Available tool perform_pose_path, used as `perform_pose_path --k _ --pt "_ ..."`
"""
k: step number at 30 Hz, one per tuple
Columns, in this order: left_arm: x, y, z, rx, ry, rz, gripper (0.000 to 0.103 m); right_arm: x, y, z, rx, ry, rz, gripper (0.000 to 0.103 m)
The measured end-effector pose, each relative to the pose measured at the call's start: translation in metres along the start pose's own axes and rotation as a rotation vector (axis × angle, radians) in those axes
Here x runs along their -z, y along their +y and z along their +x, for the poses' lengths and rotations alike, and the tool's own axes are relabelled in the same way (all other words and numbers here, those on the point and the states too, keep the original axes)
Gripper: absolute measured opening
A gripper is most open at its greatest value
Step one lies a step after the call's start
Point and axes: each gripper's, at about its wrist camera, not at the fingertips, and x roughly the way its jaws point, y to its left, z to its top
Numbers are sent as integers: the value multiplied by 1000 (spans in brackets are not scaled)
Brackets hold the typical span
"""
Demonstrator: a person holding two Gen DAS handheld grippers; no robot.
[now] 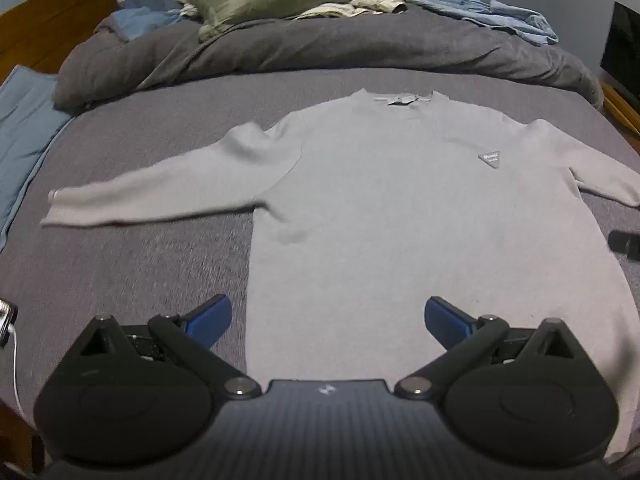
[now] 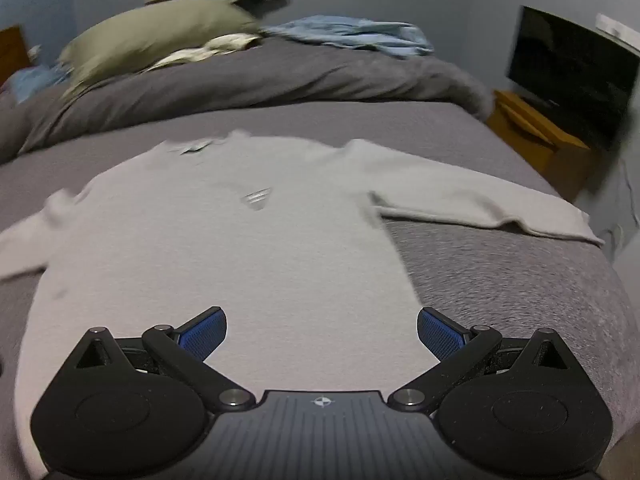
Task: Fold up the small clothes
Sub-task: 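Grasp the grey sweater's sleeve cuff with the right gripper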
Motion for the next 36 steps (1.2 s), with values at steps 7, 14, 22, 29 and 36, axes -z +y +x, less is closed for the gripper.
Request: perform_pose_path --k 7,14,22,29,36 --pt "-8 8 44 82 -23 19 103 -25 -76 57 42 26 252 103" --pt "-4 0 110 123 -12 65 103 -46 -172 102 37 -105 475 101" --pt "11 -1 147 189 33 55 103 -46 -300 159 119 -133 718 89" --pt "21 -2 157 222 54 96 103 -43 -361 188 29 -202 838 65" --pt "21 -6 157 233 28 85 103 -15 -371 210 24 -184 1029 46"
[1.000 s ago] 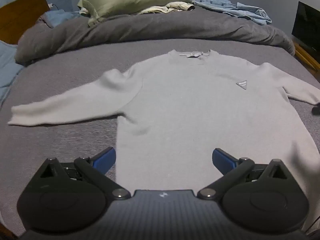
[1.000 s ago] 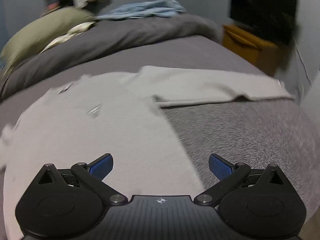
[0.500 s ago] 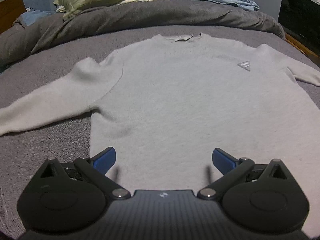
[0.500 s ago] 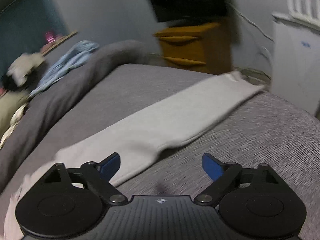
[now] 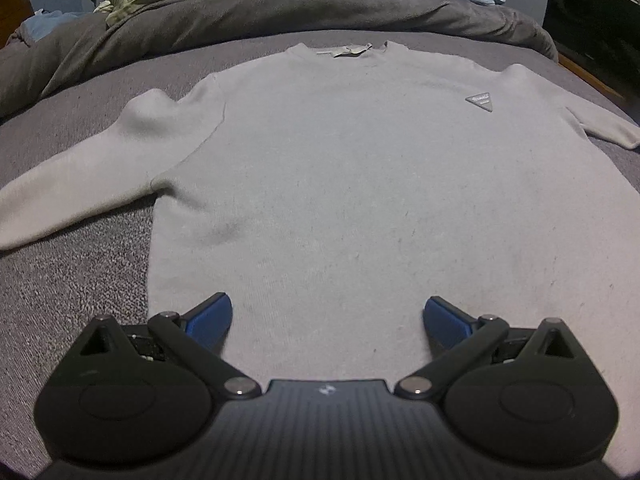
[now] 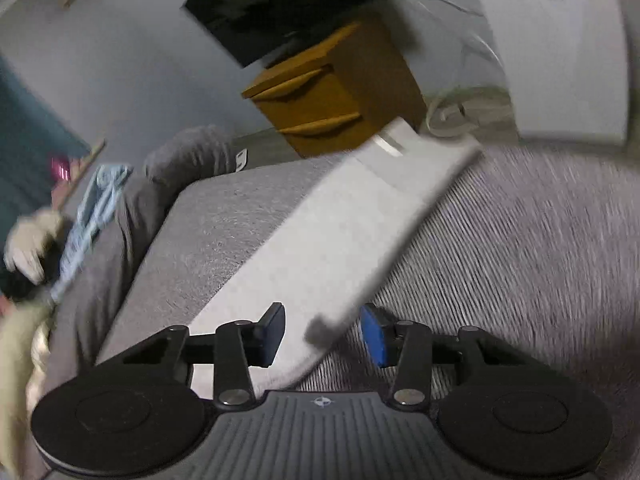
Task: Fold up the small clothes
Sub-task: 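Grasp the grey sweater's sleeve cuff with the right gripper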
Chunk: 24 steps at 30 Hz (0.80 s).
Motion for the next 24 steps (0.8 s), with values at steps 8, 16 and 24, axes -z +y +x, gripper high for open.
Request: perform_pose_path --k 8,16,24 --pt "7 1 8 -17 -25 10 103 0 -18 30 -66 10 24 42" --pt "13 5 14 -14 -7 22 103 -23 16 27 -80 -102 -160 10" --pt "14 9 7 -37 4 61 103 18 138 -24 -168 -281 -614 8"
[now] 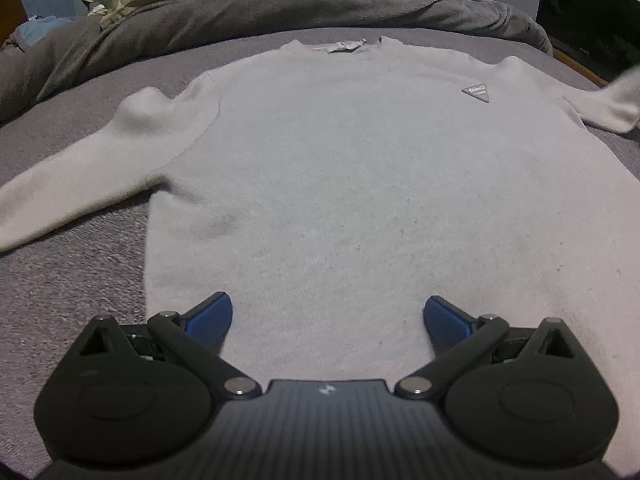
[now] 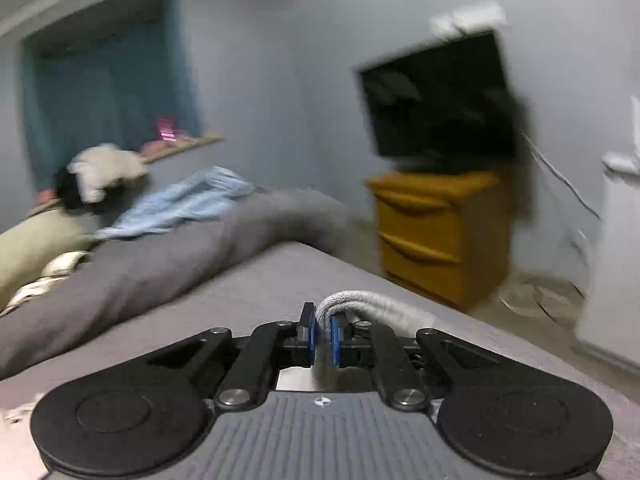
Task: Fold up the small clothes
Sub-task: 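Grasp the grey sweater's sleeve cuff with the right gripper, then fold the held sleeve across the sweater body and open the right gripper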
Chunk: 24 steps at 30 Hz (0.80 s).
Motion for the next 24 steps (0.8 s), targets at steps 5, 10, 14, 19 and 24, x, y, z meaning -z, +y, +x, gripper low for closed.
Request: perform_pose_path --k 5,10,14,19,24 --pt "-5 5 -13 -36 -22 5 103 -7 107 -20 -203 -49 -148 8" --pt "-17 19 -29 -33 -76 -46 103 17 219 -49 -436 -11 -283 8" --pt "-32 31 -30 -35 -108 -99 103 64 295 -63 -581 110 -386 8" --pt "-48 38 -31 -30 -164 -124 103 142 346 -64 -661 320 -466 9" --pt "-56 32 -26 -3 -169 -118 103 197 347 -92 -760 516 -562 41"
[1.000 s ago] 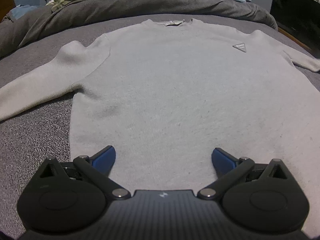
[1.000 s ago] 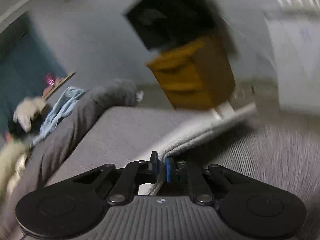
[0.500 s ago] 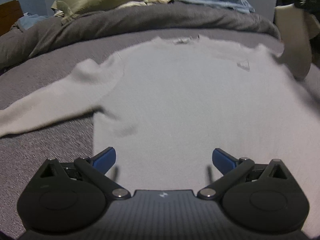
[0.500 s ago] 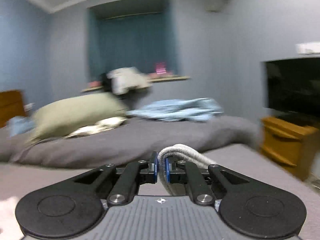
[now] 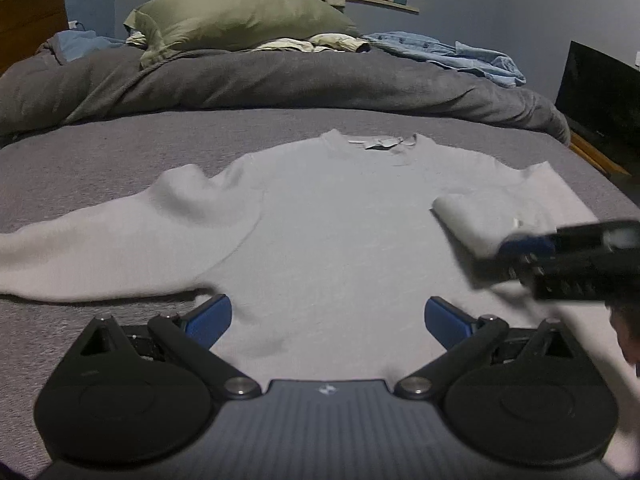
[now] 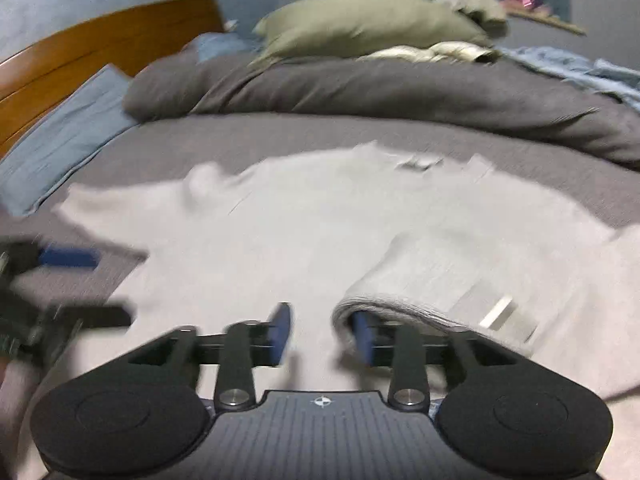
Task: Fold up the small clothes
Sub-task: 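Fold the held sleeve across the sweater body and open the right gripper, then grasp the other sleeve cuff with the left gripper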
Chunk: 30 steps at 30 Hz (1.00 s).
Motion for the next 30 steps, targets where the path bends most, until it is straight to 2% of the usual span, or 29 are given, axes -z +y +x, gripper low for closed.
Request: perform_pose_path --k 1,3,6,8,9,11,14,15,17,18,19,21,24,26,28,30 --pt "-2 -5 2 14 5 4 103 3 -2 -8 -12 0 10 41" --pt "-9 -18 7 52 0 23 103 13 -10 -30 -31 -3 61 52" --pt "-19 -48 17 119 -17 79 103 31 -35 -69 -6 -25 95 57" --pt "-23 -74 27 170 -29 129 99 42 -59 -88 51 -37 96 57" --pt "-24 -88 33 187 -32 159 93 47 -70 -96 89 -46 101 57" --pt "-23 -117 48 186 -29 234 81 57 -90 -112 147 -62 150 57" --pt "-20 -150 72 184 -33 346 77 68 -116 -117 181 -54 282 57" --pt "-18 -158 77 184 -35 378 71 70 -121 -117 181 -54 304 57" --pt "-16 -173 90 169 -16 444 48 76 -125 -117 186 -54 329 57" --pt "-16 -176 96 173 12 455 18 79 -127 -117 185 -50 335 57" --pt "-19 -174 101 194 39 437 4 78 -127 -113 182 -46 336 57" --pt "-22 -163 96 230 7 357 3 82 -126 -113 180 -40 335 57" --pt "-26 -136 77 176 -91 218 3 85 -126 -112 176 -37 336 57" --pt "-24 -105 69 118 -122 60 3 88 -126 -113 176 -33 339 57" --pt "-15 -70 66 47 -128 -113 3 86 -125 -112 178 -27 345 57" --pt "-2 -42 71 17 -105 -241 3 88 -123 -111 180 -17 341 57"
